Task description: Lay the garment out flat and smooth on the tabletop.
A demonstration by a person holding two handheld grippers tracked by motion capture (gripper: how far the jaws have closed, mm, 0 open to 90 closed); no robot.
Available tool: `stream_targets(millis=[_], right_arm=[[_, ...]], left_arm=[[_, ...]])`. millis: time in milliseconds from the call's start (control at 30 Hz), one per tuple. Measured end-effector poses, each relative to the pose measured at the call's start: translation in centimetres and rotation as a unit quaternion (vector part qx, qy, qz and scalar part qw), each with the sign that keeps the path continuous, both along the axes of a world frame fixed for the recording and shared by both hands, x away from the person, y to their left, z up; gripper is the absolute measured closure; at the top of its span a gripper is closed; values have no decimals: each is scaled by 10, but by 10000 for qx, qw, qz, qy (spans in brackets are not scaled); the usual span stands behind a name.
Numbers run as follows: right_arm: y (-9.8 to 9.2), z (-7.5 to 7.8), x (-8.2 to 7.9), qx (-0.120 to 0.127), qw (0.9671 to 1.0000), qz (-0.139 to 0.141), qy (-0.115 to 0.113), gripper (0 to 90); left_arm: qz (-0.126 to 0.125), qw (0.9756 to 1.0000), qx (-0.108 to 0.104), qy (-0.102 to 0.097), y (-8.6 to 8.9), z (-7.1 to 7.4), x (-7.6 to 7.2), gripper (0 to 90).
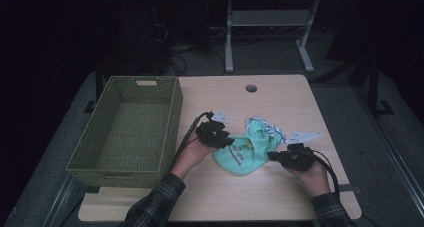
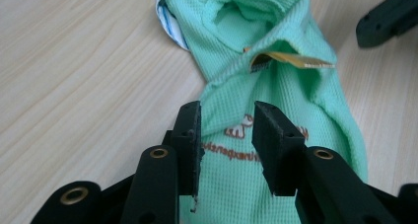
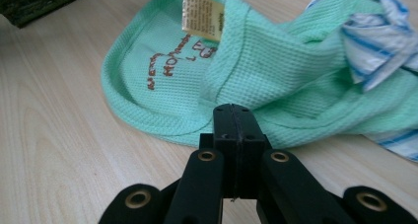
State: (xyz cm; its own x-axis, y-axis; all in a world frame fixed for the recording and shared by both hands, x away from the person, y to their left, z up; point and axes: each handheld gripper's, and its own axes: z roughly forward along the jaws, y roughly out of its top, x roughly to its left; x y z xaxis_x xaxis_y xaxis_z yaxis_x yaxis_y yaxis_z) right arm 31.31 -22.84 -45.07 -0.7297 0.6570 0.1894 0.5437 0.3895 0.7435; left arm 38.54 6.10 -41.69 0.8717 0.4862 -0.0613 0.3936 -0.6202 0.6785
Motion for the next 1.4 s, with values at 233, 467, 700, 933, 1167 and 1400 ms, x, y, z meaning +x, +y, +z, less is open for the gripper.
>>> stream_targets(millis=[233,467,700,933,1167,1400], right_arm=[[10,-7,2,-100,9999,56,54,898],[15,-12,4,-154,9997,85,142,898],[17,-14,5,-162,9997,176,108,898],[24,-18,5,-250,9991,310,148,898],[25,-22,6,-309,9987,350,211,898],[26,-21,5,-363,9986,337,190,899]], left_arm=[[-7,10000,1,21,-11,3,15,642],[-80,10000,19,15,-29,5,30,640],[-179,9997,145,14,-49,2,46,641],[-131,9996,54,225,-67,-10,57,641],[-157,9991,264,308,-81,-24,68,638],[-203,9981,483,315,-93,-35,73,679]])
